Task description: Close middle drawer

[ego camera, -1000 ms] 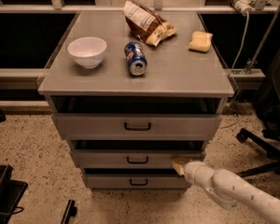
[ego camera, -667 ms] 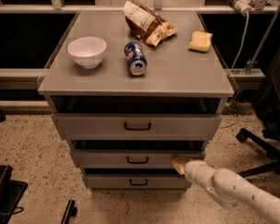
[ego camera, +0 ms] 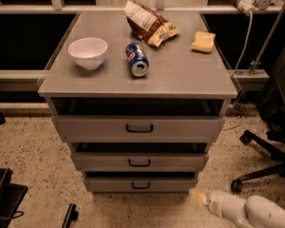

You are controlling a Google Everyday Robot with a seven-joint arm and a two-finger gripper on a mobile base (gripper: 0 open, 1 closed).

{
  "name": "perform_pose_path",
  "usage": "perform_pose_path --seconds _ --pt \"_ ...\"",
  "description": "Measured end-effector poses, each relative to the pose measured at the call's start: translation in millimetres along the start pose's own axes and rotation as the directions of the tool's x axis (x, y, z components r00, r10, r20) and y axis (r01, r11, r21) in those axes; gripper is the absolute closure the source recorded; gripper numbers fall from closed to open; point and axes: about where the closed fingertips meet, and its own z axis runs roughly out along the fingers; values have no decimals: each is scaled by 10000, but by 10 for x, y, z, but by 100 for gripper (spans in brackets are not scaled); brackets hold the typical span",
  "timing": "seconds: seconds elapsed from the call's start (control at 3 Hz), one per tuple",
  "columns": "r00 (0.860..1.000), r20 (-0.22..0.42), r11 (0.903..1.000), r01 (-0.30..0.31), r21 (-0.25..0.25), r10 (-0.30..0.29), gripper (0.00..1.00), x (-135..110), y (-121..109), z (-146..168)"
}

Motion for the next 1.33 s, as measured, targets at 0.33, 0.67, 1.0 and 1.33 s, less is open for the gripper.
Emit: perform_pose_path --seconds 0.33,0.67,1.0,1.33 --pt "9993 -342 9973 -188 -712 164 82 133 143 -32" --pt "9993 -334 9972 -175 -728 151 59 127 152 -27" --pt "9993 -334 9972 -175 -729 151 35 127 152 -27" --pt "9993 -334 9972 -175 -730 151 12 127 153 -26"
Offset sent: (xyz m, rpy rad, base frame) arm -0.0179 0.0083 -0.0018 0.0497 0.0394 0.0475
